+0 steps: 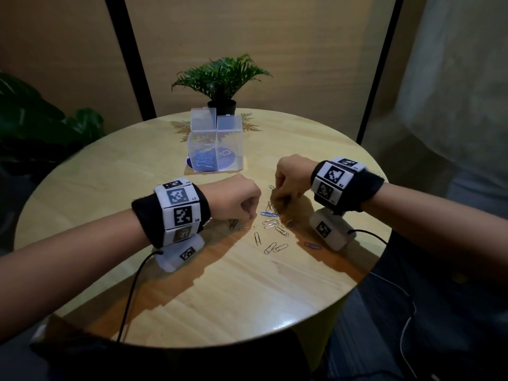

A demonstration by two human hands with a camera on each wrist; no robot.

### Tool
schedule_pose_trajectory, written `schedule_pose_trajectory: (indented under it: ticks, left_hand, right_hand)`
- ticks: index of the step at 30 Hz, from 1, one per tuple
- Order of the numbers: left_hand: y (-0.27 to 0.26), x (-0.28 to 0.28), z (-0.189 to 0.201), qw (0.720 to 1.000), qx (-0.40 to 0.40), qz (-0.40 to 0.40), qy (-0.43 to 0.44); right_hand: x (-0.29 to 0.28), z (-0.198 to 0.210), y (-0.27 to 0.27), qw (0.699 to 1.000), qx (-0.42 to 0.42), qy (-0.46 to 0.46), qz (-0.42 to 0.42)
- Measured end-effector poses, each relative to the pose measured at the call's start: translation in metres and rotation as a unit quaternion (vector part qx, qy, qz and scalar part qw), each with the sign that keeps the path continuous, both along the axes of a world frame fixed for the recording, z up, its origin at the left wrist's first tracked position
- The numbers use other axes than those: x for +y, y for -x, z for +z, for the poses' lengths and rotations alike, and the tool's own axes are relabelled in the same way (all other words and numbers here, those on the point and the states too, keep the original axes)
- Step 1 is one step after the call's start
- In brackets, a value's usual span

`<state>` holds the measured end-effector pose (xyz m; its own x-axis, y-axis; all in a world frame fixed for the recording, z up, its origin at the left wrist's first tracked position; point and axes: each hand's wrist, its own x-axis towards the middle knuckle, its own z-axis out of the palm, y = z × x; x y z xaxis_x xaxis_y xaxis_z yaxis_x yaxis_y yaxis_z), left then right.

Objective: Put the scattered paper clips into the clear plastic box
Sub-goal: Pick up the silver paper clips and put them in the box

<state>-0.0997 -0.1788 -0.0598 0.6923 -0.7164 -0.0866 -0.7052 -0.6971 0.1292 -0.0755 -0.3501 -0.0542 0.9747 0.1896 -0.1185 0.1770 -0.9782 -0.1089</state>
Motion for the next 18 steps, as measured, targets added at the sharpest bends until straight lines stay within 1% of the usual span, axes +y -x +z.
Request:
schedule_pose_trajectory:
  ticks: [1,2,3,4,5,6,7,8,10,11,12,13,15,18]
  left_hand:
    - [-0.003,0.002,0.001,1.0,0.007,0.01,0.029]
    - [-0.005,0.005,0.002,0.996,0.036,0.026,0.074]
    - [-0.007,0.007,0.004,0.986,0.084,0.044,0.133]
    - [-0.008,0.009,0.006,0.97,0.134,0.061,0.191]
    - [-0.009,0.01,0.008,0.954,0.17,0.073,0.235]
    - [-0.01,0.011,0.01,0.946,0.185,0.079,0.254]
    - [-0.012,0.011,0.011,0.945,0.188,0.082,0.256]
    - [-0.015,0.011,0.011,0.947,0.185,0.084,0.247]
    - [-0.02,0.011,0.011,0.954,0.177,0.09,0.226]
    - [-0.022,0.01,0.011,0.957,0.172,0.093,0.215]
    - [-0.023,0.009,0.011,0.961,0.165,0.096,0.201]
    - [-0.023,0.006,0.011,0.965,0.155,0.097,0.186]
    - [-0.022,-0.001,0.012,0.975,0.13,0.092,0.155]
    - [-0.019,-0.012,0.009,0.991,0.068,0.062,0.097]
  right_hand:
    - [0.002,0.0,-0.001,1.0,0.002,0.007,0.003]
    - [0.002,0.001,-0.001,1.0,0.003,0.014,0.009]
    - [0.001,0.001,-0.002,1.0,0.005,0.018,0.012]
    - [-0.002,0.001,-0.004,1.0,0.013,0.007,0.01]
    - [-0.006,0.002,-0.006,0.999,0.029,-0.023,0.002]
    - [-0.012,0.003,-0.008,0.996,0.05,-0.072,-0.01]
    - [-0.018,0.005,-0.009,0.988,0.071,-0.135,-0.024]
    - [-0.024,0.008,-0.008,0.972,0.093,-0.21,-0.04]
    - [-0.034,0.013,-0.005,0.924,0.132,-0.352,-0.065]
    - [-0.039,0.014,-0.003,0.906,0.139,-0.394,-0.073]
    - [-0.044,0.015,-0.001,0.898,0.14,-0.41,-0.08]
    - [-0.049,0.014,0.001,0.899,0.142,-0.405,-0.084]
    - [-0.055,0.016,0.009,0.916,0.165,-0.36,-0.071]
    - [-0.056,0.021,0.028,0.935,0.219,-0.277,-0.015]
